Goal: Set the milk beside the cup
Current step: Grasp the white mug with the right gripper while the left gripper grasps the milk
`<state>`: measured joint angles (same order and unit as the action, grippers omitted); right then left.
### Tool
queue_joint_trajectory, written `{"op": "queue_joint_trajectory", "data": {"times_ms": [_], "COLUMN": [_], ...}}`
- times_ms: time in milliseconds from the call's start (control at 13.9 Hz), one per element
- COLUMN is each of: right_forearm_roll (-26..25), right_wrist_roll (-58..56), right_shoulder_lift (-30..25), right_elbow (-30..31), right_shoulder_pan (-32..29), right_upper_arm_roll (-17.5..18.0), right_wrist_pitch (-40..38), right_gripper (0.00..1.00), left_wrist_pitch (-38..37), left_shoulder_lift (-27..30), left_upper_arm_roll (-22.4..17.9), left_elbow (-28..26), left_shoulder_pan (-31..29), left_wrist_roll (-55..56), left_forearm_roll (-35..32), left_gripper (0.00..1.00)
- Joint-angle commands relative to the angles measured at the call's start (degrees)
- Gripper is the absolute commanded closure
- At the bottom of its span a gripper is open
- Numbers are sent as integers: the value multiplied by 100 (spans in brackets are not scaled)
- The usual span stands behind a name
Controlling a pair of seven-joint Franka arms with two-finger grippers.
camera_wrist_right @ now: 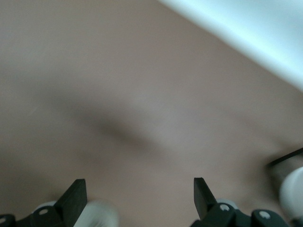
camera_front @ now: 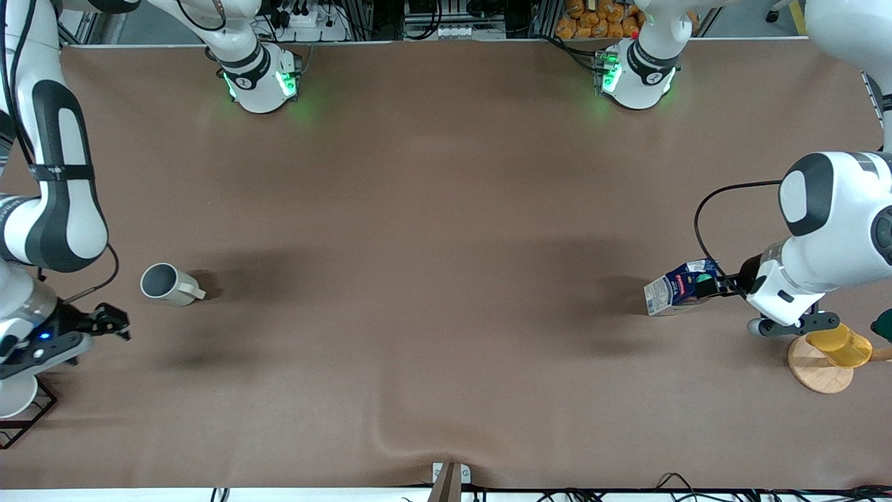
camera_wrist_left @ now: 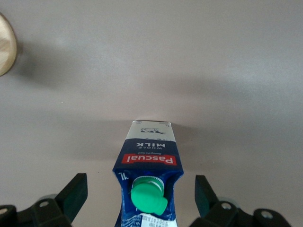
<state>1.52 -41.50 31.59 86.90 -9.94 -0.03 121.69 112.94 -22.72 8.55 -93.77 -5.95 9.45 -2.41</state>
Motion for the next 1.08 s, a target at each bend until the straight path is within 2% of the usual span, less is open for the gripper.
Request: {"op": "queue_joint_trajectory", "data": {"times_ms": [0, 72, 216, 433, 649, 938, 1010], "right_forearm_roll": [86, 77, 77, 77, 68, 68, 68], "right_wrist_roll": [743, 1270, 1591, 1522, 1504, 1487, 1487], "right_shoulder_lift": [-188, -197, -153, -13, 233, 462, 523], "right_elbow": [12, 11, 55, 178, 187, 187, 187], "right_shoulder_pan": [36, 45, 54, -8, -34, -43, -52], "right_upper_arm_roll": [55, 64, 64, 56, 56, 64, 56], "right_wrist_pitch": [-1459, -1812, -2271, -2246, -2237, -2228, -2220], "right_gripper": [0, 0, 0, 0, 0, 0, 9], "left_wrist_pitch": [114, 114, 105, 201, 359, 457, 448], "left_shoulder_lift": [31, 31, 188, 136, 206, 154, 154], "left_upper_arm_roll": [15, 24, 24, 24, 24, 24, 24], "left_elbow": [-281, -325, -562, -633, -1010, -1029, -1029], "left_shoulder_pan": [15, -3, -55, -20, -29, -38, -38], "left_wrist_roll": [74, 74, 22, 21, 12, -5, -14], "left_forearm_roll": [-145, -145, -145, -145, -478, -523, -523], "left_gripper": [0, 0, 0, 0, 0, 0, 7]}}
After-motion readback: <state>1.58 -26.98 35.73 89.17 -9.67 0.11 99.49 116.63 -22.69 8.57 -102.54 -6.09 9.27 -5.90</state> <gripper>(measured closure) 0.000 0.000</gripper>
